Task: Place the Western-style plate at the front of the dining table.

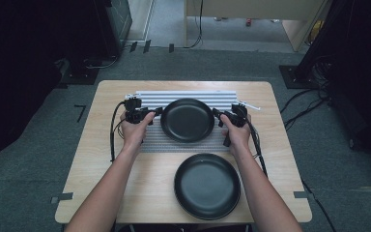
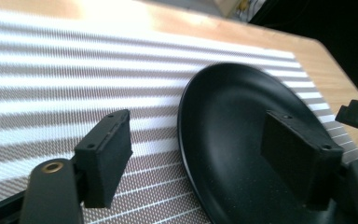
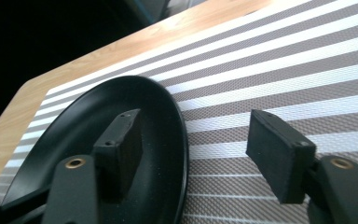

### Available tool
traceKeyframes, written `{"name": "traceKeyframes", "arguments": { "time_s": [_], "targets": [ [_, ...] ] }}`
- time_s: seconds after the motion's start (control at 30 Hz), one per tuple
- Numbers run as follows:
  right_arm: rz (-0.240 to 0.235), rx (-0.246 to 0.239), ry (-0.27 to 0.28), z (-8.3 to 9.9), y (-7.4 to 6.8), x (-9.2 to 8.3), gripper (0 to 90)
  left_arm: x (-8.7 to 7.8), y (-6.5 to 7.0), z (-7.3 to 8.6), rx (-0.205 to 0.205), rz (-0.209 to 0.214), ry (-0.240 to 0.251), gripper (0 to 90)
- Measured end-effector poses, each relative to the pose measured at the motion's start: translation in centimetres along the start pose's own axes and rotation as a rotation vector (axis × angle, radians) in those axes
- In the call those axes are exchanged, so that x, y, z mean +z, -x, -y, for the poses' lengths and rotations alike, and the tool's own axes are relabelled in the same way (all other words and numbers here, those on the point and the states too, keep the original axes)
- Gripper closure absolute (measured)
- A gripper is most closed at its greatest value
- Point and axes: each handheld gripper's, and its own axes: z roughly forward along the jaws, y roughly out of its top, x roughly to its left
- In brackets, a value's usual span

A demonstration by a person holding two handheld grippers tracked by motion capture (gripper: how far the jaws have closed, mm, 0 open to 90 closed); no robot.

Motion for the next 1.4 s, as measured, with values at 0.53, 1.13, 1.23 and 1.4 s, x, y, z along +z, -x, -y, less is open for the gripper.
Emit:
{"name": "traceKeyframes", "arguments": {
  "time_s": [0.53, 1.13, 1.23, 1.4],
  "targets": [
    [0.082, -0.116, 0.013, 0.1, -0.7, -4.8, 31.3, -3.8, 2.5, 0.7, 0.128, -0.019, 0.07, 15.7],
    [0.088, -0.181, 0.01, 1.2, 1.1, -9.7, 29.2, -7.1, 2.6, 3.5, 0.149, 0.007, 0.088, 11.6],
    [0.089, -0.186, 0.01, 1.5, 1.4, -10.3, 29.2, -7.7, 2.7, 4.0, 0.165, 0.008, 0.089, 11.7],
    [0.088, -0.195, 0.01, 2.1, 1.9, -11.3, 29.2, -8.6, 2.7, 5.0, 0.17, 0.016, 0.09, 11.6]
  ]
}}
